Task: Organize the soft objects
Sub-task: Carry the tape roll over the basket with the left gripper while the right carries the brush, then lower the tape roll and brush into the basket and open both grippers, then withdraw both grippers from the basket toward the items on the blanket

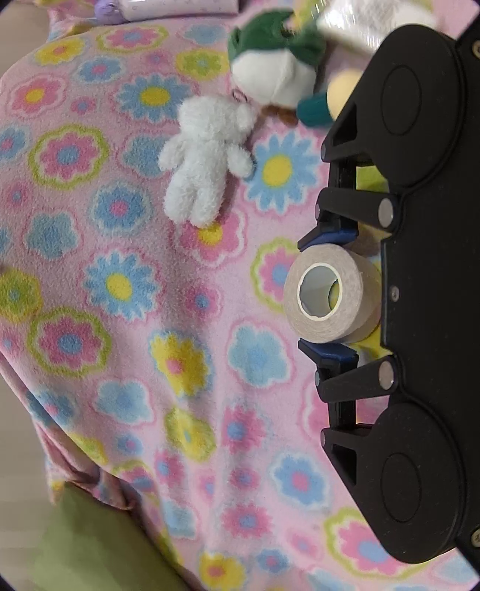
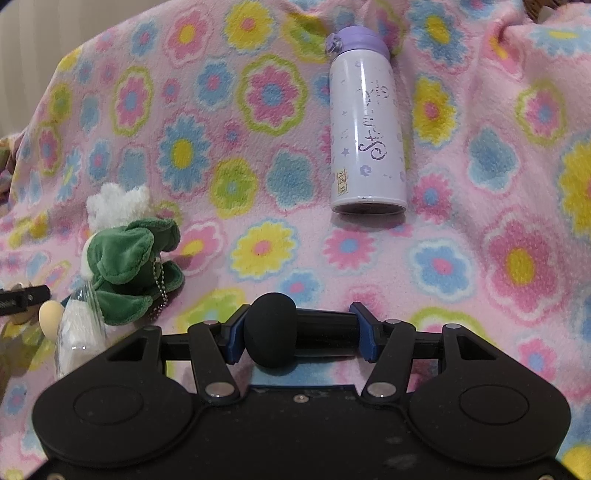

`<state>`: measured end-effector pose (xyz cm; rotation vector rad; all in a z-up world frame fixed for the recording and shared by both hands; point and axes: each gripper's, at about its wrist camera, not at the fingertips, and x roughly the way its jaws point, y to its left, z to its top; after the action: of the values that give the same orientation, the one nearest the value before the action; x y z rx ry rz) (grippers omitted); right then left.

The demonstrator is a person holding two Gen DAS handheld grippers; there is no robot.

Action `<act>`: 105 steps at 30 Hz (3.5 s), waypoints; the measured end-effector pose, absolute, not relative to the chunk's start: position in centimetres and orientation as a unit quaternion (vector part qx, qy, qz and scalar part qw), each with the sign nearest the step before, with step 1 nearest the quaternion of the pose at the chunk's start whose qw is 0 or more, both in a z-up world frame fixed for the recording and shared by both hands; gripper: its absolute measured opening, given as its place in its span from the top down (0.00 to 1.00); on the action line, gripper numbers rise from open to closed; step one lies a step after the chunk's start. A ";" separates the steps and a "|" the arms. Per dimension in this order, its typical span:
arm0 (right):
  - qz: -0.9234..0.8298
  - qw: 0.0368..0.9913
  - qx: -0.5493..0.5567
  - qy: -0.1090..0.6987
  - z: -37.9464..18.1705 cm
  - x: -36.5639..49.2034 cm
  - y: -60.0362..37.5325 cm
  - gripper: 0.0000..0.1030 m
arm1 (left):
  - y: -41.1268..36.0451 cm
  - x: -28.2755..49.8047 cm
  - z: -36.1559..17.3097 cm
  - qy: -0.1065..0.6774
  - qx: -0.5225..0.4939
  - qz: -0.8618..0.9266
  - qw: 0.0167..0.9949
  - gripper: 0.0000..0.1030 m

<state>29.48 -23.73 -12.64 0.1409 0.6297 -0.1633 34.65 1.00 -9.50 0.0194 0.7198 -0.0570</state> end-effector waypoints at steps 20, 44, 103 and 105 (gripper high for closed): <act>0.067 0.960 0.048 0.268 -0.3 12.9 -17.7 0.45 | -0.2 19.3 0.5 0.428 0.025 -0.133 0.894 0.52; 0.129 0.902 -0.012 0.413 -4.5 3.1 -13.9 0.45 | -0.8 11.0 -4.4 0.579 0.039 -0.169 0.797 0.52; 0.117 0.895 0.018 0.429 -5.3 5.1 -14.1 0.33 | -0.7 12.5 -3.9 0.560 0.046 -0.146 0.814 0.38; 0.115 0.897 0.019 0.426 -5.3 5.3 -14.2 0.32 | -0.7 12.7 -3.8 0.556 0.048 -0.145 0.817 0.38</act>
<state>5.28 -14.19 -5.28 0.0388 0.8832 0.2391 12.70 -0.70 -3.76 0.1034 1.1852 -0.3083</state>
